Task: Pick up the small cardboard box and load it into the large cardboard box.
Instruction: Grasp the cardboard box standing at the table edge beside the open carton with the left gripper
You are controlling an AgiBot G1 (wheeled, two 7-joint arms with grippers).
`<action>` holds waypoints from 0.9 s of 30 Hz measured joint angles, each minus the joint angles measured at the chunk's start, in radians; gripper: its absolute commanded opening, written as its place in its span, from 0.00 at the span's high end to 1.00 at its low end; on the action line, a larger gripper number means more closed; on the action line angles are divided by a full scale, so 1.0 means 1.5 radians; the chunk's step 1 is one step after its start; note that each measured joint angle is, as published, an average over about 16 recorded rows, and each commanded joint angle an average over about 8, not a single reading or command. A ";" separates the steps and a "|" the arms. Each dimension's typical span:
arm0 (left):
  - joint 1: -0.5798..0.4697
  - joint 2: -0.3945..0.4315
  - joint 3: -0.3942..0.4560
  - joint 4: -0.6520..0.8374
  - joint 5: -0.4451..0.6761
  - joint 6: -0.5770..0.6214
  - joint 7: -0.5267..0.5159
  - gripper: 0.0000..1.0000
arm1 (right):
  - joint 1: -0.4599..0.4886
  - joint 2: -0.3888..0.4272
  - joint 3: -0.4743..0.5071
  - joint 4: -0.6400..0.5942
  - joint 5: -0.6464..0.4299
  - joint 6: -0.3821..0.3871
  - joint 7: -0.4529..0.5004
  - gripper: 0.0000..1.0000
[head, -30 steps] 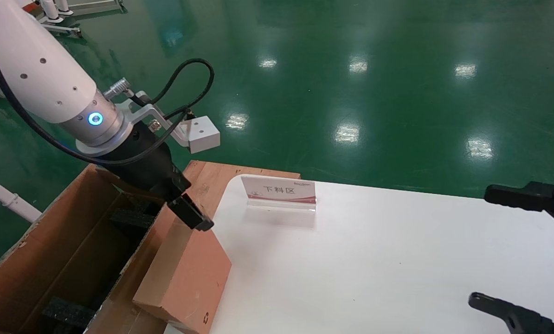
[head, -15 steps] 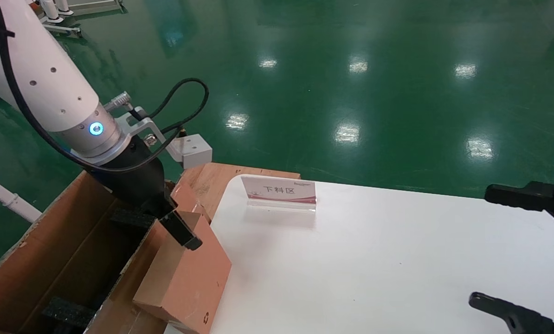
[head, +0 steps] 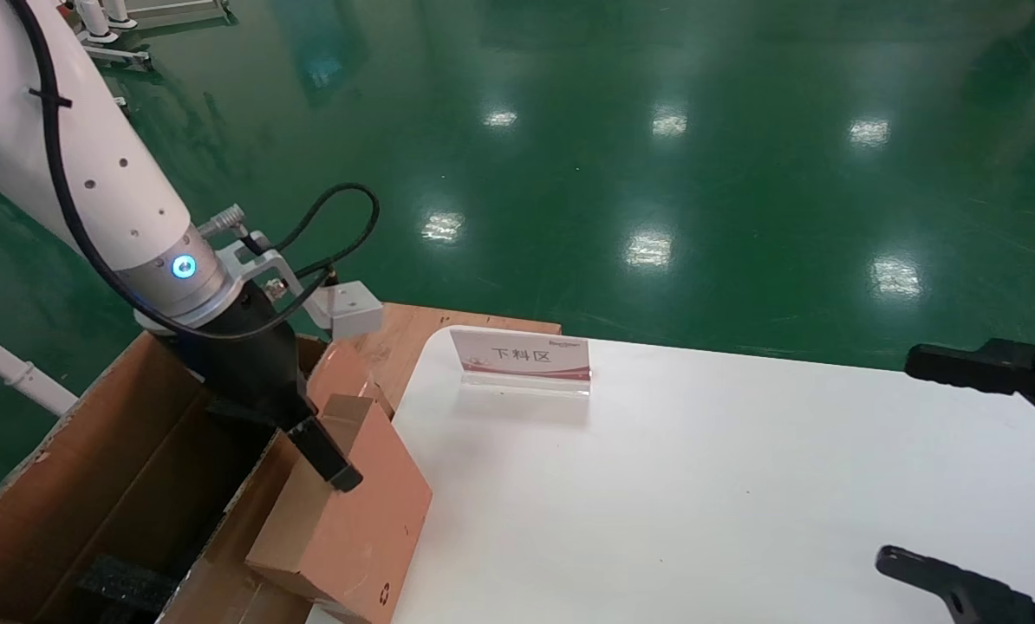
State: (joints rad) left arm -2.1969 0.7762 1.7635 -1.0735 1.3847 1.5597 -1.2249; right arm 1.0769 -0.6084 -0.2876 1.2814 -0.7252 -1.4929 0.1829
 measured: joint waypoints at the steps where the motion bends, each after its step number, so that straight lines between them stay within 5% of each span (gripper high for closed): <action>1: 0.001 0.000 0.002 0.002 -0.002 0.000 0.002 0.00 | 0.000 0.000 0.000 0.000 0.000 0.000 0.000 0.00; 15: 0.015 -0.005 0.021 0.001 -0.021 -0.006 0.012 0.00 | 0.000 0.000 0.000 0.000 0.000 0.000 0.000 0.00; 17: 0.016 -0.005 0.022 0.000 -0.022 -0.006 0.012 0.20 | 0.000 0.000 0.000 0.000 0.000 0.000 0.000 0.00; 18: 0.016 -0.005 0.022 0.000 -0.022 -0.007 0.012 0.32 | 0.000 0.000 0.000 0.000 0.000 0.000 0.000 0.06; 23: 0.017 -0.006 0.022 0.000 -0.023 -0.007 0.012 0.95 | 0.000 0.000 0.000 0.000 0.001 0.000 0.000 0.68; 25: 0.017 -0.006 0.022 0.000 -0.022 -0.007 0.012 1.00 | 0.000 0.000 0.000 0.000 0.001 0.000 0.000 0.93; 27: 0.016 -0.006 0.021 0.000 -0.021 -0.007 0.013 1.00 | 0.000 0.000 0.000 0.000 0.001 0.000 0.000 1.00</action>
State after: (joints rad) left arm -2.1724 0.7678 1.7954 -1.0735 1.3525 1.5495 -1.2061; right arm 1.0768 -0.6081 -0.2883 1.2811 -0.7244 -1.4922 0.1825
